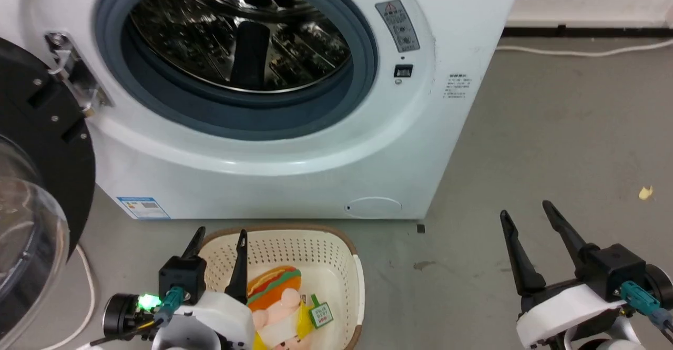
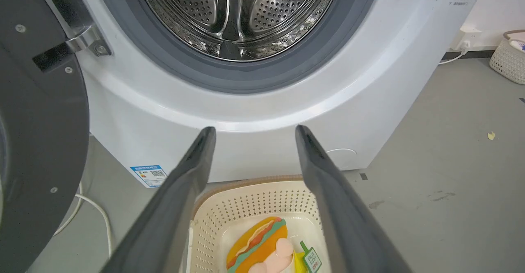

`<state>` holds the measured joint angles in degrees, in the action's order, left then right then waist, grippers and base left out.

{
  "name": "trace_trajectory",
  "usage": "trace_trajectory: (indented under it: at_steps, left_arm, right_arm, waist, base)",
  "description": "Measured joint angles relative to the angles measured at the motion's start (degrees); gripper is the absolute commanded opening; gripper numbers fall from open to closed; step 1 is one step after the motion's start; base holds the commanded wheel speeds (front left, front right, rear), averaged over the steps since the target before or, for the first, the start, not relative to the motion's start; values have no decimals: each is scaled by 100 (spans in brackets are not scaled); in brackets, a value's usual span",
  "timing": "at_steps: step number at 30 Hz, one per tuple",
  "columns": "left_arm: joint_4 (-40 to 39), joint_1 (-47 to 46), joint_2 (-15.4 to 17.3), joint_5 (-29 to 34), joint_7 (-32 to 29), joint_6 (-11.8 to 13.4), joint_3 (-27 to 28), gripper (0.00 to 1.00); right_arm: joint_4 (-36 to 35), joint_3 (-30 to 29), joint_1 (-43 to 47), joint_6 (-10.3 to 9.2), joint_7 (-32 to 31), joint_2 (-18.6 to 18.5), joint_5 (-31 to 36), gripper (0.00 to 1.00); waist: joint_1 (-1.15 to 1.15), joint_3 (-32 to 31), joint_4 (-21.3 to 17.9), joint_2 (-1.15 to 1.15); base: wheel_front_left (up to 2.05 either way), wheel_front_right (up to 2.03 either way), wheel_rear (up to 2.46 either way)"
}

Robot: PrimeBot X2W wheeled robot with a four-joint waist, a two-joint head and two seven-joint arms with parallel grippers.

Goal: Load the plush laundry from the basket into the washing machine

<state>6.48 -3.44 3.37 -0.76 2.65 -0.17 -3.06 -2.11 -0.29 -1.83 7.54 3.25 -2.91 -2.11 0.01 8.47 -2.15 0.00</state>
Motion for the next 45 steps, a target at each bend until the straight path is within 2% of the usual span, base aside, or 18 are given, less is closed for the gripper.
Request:
trace_trajectory:
  at_steps: [18, 33, 45]
  left_arm:
    - [1262, -928, 355, 8, -14, -140, -238, 100]
    - [2343, -1680, 945, 75, -347, -303, -693, 100]
    - [3298, -2368, 1282, 58, -743, -404, -1109, 100]
  right_arm:
    - [-211, 77, -350, 0, 200, 0, -267, 100]
    - [-396, 187, -588, 0, 392, 0, -617, 100]
    - [-548, 190, -703, 0, 527, 0, -835, 100]
  waist:
    - [0, 1004, -358, 0]
    - [0, 1849, -759, 0]
    - [0, 2484, -957, 0]
  base:
    - [0, 0, 0]
    - [0, 0, 0]
    - [0, 0, 0]
